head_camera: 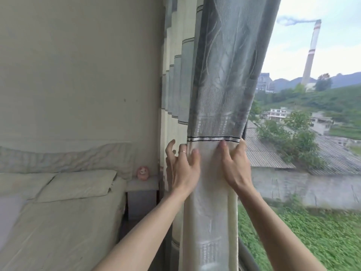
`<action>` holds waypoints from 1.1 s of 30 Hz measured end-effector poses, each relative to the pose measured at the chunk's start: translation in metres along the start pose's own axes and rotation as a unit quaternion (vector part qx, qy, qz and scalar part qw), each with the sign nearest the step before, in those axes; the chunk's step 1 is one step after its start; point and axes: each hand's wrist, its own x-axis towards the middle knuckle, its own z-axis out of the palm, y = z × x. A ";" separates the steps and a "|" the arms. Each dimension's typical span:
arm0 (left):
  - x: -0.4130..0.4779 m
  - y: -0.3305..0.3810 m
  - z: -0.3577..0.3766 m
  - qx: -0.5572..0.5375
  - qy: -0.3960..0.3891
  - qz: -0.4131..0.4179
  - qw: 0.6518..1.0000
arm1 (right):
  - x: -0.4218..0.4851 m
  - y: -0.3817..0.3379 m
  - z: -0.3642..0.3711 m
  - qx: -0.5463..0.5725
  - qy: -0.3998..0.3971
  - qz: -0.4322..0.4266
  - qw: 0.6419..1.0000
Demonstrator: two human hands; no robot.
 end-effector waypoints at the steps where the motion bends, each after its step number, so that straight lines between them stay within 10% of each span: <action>1: 0.017 -0.009 0.005 -0.001 0.010 0.000 1.000 | 0.012 0.004 0.015 -0.006 -0.008 0.009 1.000; 33: 0.546 -0.338 0.219 0.086 0.034 -0.001 0.996 | 0.480 0.201 0.479 0.045 0.025 -0.010 0.999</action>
